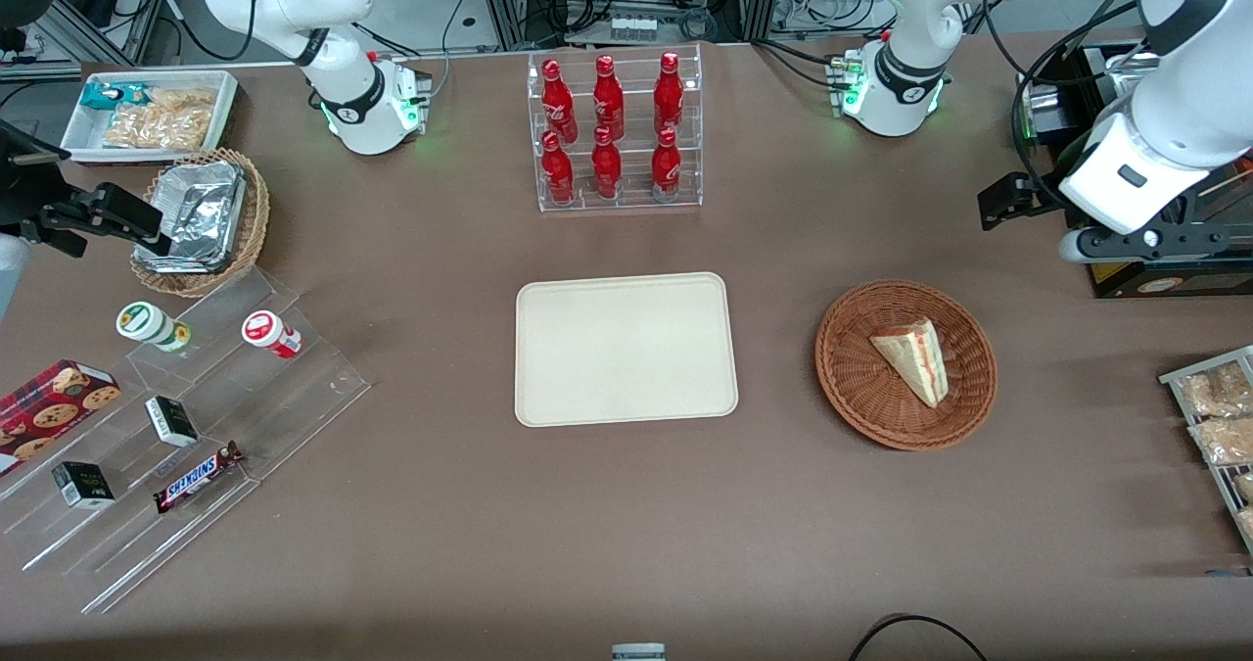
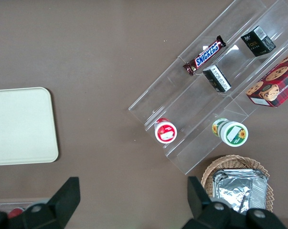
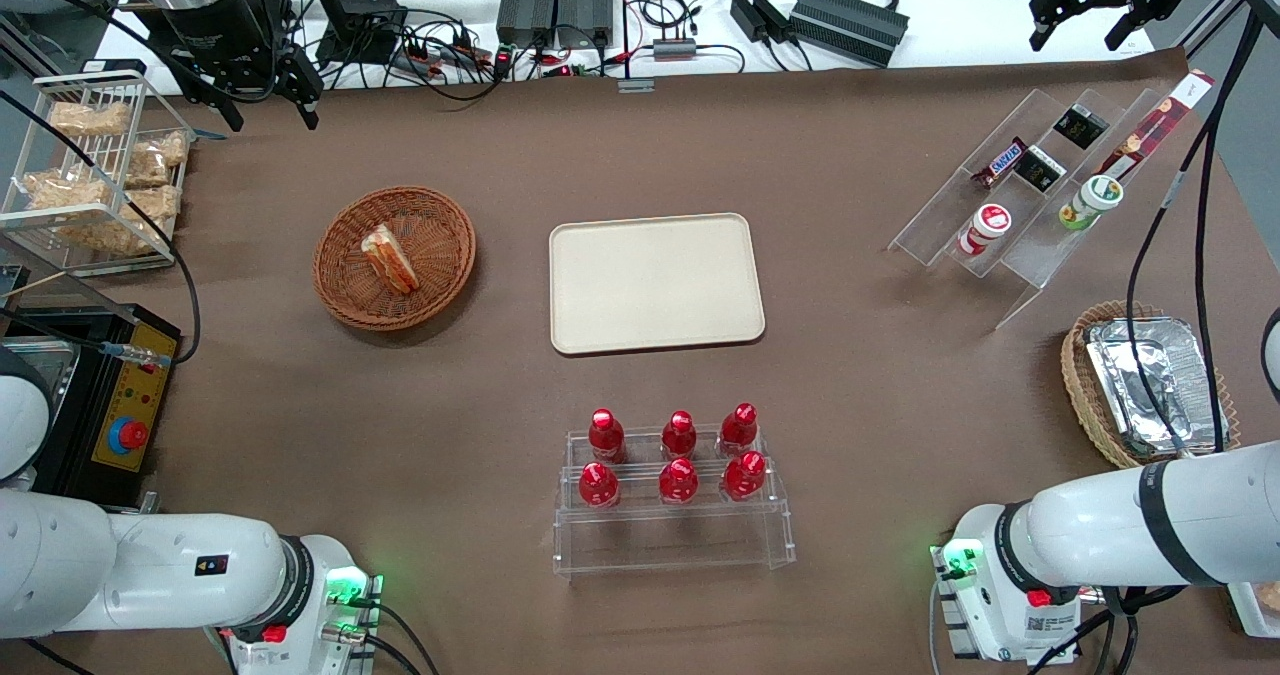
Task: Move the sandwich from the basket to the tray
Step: 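Move the left gripper over the wrapped sandwich in the wicker basket and lower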
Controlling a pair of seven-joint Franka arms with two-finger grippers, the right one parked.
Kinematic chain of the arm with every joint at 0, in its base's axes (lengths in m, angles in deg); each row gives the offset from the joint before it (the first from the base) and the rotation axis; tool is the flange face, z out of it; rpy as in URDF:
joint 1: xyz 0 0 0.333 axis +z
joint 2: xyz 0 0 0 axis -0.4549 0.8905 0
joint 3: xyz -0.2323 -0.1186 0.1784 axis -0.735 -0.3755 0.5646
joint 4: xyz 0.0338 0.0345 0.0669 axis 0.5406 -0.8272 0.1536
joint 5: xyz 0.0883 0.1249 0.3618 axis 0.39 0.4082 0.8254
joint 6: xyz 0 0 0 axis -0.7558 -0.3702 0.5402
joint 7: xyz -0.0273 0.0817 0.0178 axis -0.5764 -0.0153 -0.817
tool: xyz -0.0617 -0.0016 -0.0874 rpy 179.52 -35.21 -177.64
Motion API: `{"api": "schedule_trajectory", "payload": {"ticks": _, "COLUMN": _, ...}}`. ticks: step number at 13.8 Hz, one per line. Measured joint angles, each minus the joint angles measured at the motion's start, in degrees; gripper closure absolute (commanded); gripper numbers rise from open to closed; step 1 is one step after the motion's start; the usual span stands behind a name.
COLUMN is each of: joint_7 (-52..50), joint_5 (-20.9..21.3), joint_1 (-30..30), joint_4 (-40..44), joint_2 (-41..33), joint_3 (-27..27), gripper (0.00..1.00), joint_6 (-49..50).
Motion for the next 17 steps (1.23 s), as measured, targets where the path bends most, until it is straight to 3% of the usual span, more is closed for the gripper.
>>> {"api": "schedule_trajectory", "payload": {"ticks": 7, "joint_7": 0.33, "joint_5": -0.03, "joint_1": 0.0, "joint_4": -2.75, "joint_2": 1.5, "joint_3": 0.04, "gripper": 0.0, "joint_6": -1.39}}
{"api": "schedule_trajectory", "payload": {"ticks": 17, "joint_7": 0.34, "joint_5": -0.03, "joint_1": 0.0, "joint_4": -22.45, "joint_2": 5.37, "joint_3": 0.05, "gripper": 0.0, "joint_6": -27.6}}
